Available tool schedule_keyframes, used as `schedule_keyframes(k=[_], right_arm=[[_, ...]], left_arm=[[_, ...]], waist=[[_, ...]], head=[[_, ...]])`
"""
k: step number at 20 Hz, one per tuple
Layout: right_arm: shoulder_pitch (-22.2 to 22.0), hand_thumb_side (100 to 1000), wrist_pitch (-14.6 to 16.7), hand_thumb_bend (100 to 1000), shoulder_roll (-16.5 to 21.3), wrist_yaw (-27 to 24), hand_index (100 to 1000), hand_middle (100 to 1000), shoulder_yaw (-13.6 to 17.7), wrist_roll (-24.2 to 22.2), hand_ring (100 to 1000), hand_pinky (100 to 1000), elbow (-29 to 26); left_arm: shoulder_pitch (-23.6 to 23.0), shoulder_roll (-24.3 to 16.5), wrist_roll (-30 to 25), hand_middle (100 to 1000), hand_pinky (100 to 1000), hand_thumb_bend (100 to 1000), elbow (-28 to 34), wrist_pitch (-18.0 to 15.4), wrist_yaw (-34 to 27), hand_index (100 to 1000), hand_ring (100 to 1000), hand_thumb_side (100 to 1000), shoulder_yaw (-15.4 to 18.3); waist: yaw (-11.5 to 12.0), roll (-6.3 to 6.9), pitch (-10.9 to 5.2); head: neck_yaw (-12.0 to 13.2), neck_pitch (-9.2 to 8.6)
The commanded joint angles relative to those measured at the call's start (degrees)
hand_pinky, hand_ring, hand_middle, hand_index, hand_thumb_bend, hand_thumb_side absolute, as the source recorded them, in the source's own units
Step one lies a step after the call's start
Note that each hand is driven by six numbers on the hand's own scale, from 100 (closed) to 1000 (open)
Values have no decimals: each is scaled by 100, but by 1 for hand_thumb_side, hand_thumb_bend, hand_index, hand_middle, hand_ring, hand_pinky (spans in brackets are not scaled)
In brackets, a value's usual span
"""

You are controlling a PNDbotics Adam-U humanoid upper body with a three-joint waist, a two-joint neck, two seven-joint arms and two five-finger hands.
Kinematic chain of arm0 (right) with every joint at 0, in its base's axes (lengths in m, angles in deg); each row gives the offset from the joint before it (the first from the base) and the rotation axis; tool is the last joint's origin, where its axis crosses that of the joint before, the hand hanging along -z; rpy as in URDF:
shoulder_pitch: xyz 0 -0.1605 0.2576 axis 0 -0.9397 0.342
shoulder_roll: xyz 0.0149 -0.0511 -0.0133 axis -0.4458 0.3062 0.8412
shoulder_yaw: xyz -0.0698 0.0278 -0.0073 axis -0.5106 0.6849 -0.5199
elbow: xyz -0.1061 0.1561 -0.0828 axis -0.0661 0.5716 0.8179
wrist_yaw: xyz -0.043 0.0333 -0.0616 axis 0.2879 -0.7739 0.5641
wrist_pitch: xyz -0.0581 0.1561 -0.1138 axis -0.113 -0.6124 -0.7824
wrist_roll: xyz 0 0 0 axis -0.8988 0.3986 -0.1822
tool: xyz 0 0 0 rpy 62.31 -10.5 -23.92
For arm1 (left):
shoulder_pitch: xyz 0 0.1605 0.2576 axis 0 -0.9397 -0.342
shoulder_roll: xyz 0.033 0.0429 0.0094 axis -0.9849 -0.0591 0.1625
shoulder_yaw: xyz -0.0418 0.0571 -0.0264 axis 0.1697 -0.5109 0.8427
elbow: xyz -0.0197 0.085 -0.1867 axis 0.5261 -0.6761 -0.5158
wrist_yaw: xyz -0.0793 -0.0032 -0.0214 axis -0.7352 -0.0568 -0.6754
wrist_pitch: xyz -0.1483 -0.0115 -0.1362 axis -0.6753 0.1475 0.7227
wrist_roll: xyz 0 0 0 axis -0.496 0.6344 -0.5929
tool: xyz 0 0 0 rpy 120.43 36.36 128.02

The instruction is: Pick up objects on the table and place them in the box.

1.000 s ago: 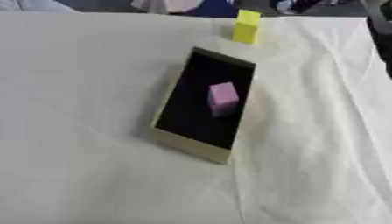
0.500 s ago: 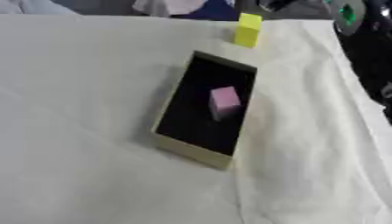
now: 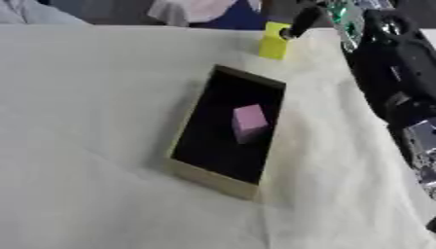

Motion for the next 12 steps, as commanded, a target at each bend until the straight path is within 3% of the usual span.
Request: schedule_keyframes(k=[1, 8, 12], right_arm=[[202, 303, -124, 342, 66, 328, 972, 853, 254, -50, 952, 968, 74], [260, 300, -247, 331, 11, 712, 979, 856, 540, -113, 951, 969, 196], [264, 227, -311, 340, -57, 716, 1000, 873, 647, -29, 963, 989, 168]], left_arm=[[77, -101, -18, 751, 683, 315, 115, -1, -9, 845, 744, 722, 21], [94, -93, -33, 752, 683, 312, 115, 5, -17, 845, 744, 724, 9], [107, -83, -51, 752, 682, 309, 115, 12, -26, 845, 744, 727, -1]], waist=[[9, 33, -85], [14, 43, -47], [31, 53, -11]], head=[[-13, -72], [-9, -92], [-22, -112]])
